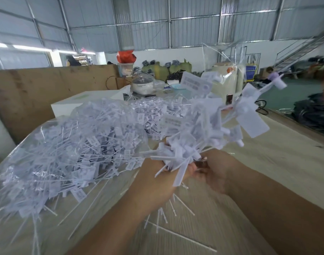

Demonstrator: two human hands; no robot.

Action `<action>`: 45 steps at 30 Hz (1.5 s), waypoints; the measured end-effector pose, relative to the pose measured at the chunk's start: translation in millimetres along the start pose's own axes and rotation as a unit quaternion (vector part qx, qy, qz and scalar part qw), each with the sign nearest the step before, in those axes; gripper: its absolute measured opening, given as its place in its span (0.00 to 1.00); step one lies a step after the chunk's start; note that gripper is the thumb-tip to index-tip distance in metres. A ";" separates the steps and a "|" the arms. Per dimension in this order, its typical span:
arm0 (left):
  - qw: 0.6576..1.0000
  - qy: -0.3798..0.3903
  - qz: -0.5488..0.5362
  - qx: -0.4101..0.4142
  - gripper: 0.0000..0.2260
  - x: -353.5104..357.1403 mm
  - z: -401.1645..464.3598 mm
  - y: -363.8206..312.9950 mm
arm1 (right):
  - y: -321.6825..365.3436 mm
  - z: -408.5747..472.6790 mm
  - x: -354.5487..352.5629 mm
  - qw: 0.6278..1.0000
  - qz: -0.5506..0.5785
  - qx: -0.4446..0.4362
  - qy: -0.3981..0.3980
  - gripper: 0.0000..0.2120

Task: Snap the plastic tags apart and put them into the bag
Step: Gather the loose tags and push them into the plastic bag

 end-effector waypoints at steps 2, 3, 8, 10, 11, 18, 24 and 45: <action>0.998 0.008 -0.051 0.026 0.10 1.6 3.7 -6.0 | 3.4 6.5 -7.8 0.999 0.025 -0.006 -0.032 0.07; 0.997 0.001 -0.066 0.040 0.10 1.0 4.0 -10.8 | 2.6 8.5 -11.7 0.998 0.026 0.003 -0.048 0.06; 0.995 0.021 -0.096 0.000 0.18 1.7 10.1 3.2 | 8.8 13.5 -40.0 0.988 -0.032 -0.009 -0.150 0.06; 0.994 0.005 -0.112 -0.004 0.20 -3.2 7.9 2.9 | 15.4 13.8 -48.4 0.984 -0.023 -0.033 -0.173 0.06; 0.991 -0.003 -0.134 -0.001 0.18 -5.0 6.4 2.2 | 17.3 14.4 -52.0 0.982 -0.012 -0.040 -0.183 0.05; 0.975 -0.144 -0.169 0.000 0.08 -33.3 11.0 9.3 | 27.0 17.9 -75.5 0.970 -0.059 -0.071 -0.223 0.11; 0.964 -0.174 -0.185 -0.081 0.15 -33.2 28.8 28.5 | 42.4 7.3 -23.2 0.972 -0.115 -0.184 -0.092 0.11; 0.975 -0.150 -0.135 -0.094 0.08 -44.4 43.3 38.4 | 11.1 -25.1 35.1 0.933 -0.194 -0.069 0.296 0.15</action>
Point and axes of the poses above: each hand's wrist, its own z-axis towards the middle knuckle, its own x-axis out of the palm, y = z × x, the point moved 10 cm from there along z, towards the middle knuckle, and after that the axes turned 9 degrees about -x, right-handed, at the moved point
